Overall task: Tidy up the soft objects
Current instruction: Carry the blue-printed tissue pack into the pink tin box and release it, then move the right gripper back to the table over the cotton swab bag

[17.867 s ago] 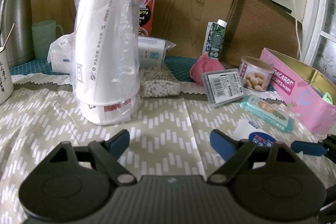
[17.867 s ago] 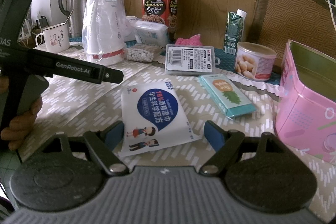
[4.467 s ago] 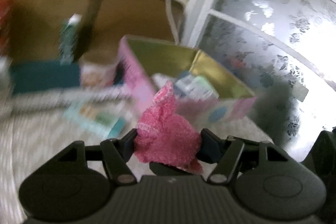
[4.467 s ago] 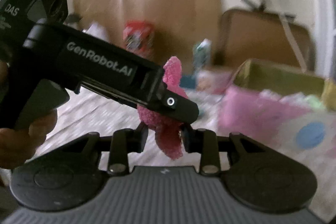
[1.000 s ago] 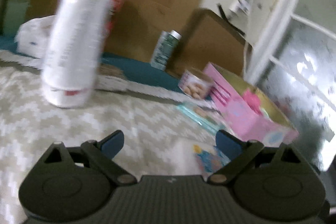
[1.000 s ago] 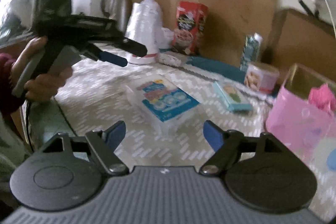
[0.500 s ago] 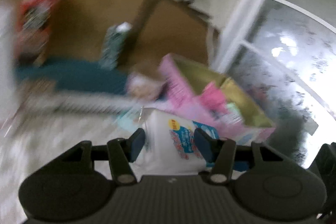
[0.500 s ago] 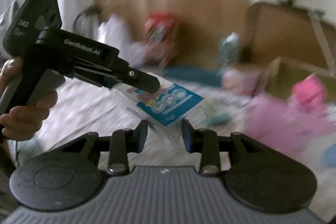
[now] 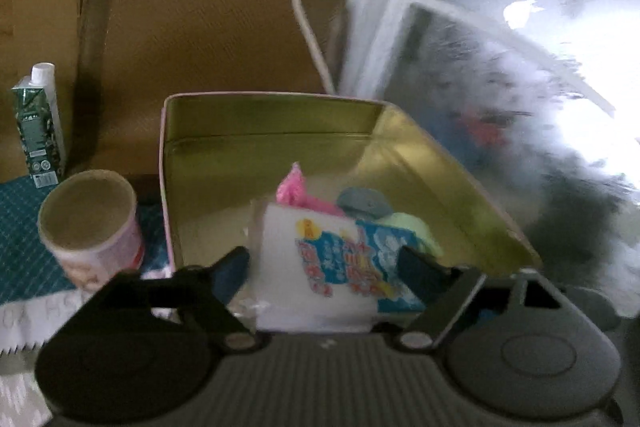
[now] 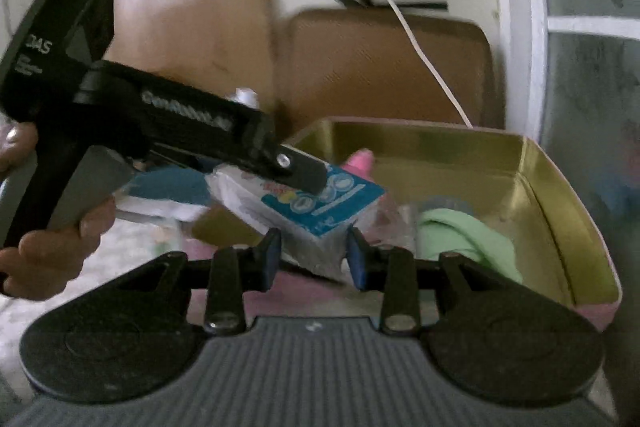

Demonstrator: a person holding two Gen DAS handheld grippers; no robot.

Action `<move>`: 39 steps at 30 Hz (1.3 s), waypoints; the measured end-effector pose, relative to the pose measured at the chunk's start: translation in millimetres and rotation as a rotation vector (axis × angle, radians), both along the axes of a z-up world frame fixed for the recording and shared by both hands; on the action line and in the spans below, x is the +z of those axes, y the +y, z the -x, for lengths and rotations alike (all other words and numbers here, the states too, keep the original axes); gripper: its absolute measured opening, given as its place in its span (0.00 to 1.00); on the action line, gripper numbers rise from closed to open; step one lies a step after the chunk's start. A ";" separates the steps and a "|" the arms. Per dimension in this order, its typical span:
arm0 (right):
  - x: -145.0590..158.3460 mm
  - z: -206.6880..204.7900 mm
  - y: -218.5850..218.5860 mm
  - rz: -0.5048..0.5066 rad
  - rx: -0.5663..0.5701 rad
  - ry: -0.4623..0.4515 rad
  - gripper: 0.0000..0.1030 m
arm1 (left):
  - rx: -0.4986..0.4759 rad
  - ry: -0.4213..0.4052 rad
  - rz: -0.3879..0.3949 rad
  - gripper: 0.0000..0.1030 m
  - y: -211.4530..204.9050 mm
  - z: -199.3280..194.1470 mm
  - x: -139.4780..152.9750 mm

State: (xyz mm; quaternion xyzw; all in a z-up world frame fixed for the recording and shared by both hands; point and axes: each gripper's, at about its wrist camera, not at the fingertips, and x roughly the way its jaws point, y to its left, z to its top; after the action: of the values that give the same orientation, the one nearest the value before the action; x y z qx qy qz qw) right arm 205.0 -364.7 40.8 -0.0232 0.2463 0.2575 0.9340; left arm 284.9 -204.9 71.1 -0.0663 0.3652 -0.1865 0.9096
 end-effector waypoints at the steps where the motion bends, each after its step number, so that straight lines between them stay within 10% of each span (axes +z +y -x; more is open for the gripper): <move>1: -2.1 -10.2 2.0 0.018 -0.015 0.007 0.38 | 0.026 0.004 -0.013 0.93 -3.0 -9.1 -1.1; 5: -10.7 -35.7 15.0 0.119 -0.151 -0.073 0.41 | 0.101 -0.003 -0.047 0.95 -8.3 -28.0 4.3; 20: -4.9 28.1 -14.3 -0.215 -0.272 -0.181 0.53 | 0.064 -0.235 -0.012 0.97 30.4 89.1 17.5; 31: 12.0 67.9 56.1 -0.197 -0.036 -0.224 0.53 | 0.372 -0.209 -0.059 0.97 188.2 193.2 -15.6; 39: -0.2 45.5 160.3 -0.190 0.237 -0.034 0.53 | 0.566 -0.201 -0.094 0.96 253.6 227.4 -48.4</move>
State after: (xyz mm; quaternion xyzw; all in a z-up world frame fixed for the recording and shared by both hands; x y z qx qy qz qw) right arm 159.6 -204.3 40.7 0.0319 0.2007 0.3877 0.8991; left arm 57.5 48.7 22.6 -0.1044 0.2489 0.0858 0.9591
